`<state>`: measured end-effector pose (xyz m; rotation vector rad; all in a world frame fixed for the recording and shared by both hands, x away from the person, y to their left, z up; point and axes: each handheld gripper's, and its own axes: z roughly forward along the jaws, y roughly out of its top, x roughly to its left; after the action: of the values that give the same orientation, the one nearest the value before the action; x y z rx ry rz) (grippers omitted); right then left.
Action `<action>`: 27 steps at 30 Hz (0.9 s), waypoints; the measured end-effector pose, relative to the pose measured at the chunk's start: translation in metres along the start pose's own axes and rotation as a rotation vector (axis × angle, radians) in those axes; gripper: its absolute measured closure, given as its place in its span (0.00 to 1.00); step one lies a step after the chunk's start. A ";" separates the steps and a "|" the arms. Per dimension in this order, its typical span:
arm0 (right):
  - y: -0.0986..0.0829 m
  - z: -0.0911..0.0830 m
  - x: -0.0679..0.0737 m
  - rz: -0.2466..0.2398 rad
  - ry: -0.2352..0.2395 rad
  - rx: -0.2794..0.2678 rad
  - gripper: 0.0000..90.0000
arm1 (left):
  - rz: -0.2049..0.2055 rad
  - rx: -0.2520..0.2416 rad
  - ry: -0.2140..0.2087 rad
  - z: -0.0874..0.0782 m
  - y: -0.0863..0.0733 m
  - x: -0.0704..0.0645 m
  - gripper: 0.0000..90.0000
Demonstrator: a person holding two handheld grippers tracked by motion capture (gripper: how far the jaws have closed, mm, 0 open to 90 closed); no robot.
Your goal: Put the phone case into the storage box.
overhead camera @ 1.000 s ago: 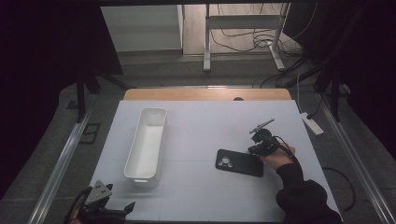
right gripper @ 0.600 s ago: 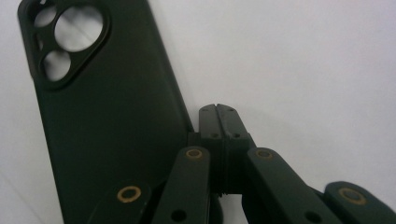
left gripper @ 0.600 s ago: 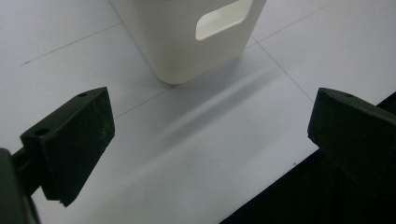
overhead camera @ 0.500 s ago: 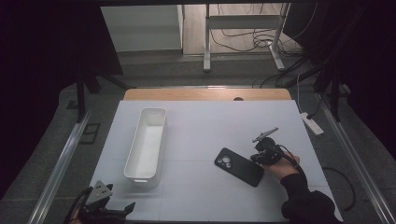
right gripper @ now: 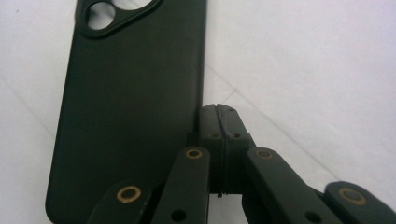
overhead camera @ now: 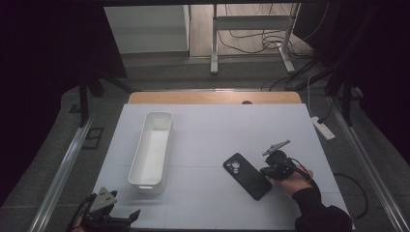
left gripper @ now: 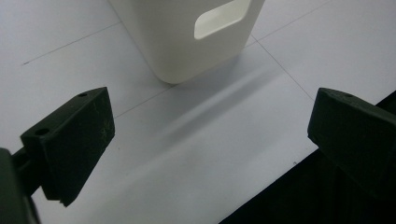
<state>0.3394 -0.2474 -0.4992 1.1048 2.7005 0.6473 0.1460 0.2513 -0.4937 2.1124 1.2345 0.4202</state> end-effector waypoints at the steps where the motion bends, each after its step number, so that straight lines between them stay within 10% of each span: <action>1: -0.002 -0.001 0.003 -0.005 0.000 0.002 1.00 | 0.001 0.000 0.001 0.000 0.000 0.000 0.02; 16: -0.001 -0.008 0.007 -0.005 -0.029 -0.034 0.94 | 0.002 0.002 0.003 0.000 0.000 0.000 0.02; 27: 0.003 -0.026 0.014 -0.020 -0.063 -0.085 0.66 | 0.001 -0.001 0.003 0.000 0.000 0.000 0.02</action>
<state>0.3230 -0.2442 -0.4748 1.0577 2.6023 0.7047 0.1457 0.2514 -0.4937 2.1124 1.2344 0.4241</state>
